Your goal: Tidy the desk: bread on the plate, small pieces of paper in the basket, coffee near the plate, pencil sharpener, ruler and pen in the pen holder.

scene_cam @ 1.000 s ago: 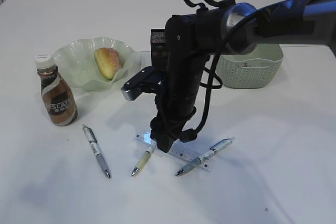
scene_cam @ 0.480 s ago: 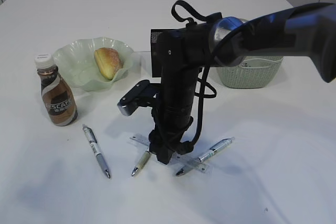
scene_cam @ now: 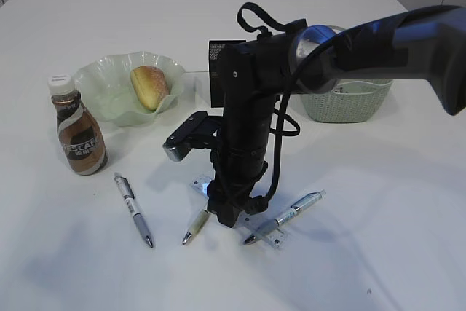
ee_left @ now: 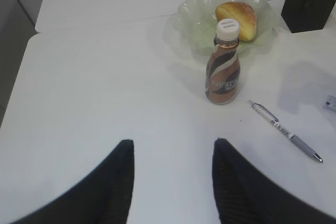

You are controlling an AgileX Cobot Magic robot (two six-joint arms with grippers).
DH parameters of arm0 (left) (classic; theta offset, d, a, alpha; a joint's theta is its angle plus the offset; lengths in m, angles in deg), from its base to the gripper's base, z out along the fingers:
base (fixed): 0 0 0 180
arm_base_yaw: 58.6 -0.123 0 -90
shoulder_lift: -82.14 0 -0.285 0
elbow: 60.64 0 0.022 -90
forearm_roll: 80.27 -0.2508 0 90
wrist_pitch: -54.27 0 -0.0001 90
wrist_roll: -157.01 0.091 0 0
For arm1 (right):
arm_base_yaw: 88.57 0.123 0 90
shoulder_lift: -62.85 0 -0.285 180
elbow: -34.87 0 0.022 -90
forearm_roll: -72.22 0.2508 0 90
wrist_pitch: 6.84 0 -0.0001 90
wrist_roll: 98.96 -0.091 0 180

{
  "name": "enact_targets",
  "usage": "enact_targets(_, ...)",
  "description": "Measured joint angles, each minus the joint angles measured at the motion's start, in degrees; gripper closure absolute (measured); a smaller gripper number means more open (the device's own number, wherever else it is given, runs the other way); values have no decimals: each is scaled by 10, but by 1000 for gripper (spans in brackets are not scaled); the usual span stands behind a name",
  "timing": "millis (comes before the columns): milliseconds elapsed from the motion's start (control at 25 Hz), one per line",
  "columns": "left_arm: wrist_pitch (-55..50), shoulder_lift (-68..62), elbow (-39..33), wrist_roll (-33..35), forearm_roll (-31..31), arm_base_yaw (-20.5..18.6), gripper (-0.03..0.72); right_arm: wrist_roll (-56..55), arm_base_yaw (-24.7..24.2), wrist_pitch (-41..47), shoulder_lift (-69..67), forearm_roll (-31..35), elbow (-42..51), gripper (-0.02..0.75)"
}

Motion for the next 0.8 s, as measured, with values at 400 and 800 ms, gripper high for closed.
enact_targets(400,0,0,0,0,0,0,347,1,0,-2,0,0,0,358)
enact_targets(800,0,0,0,0,0,0,347,2,0,-5,0,0,0,435)
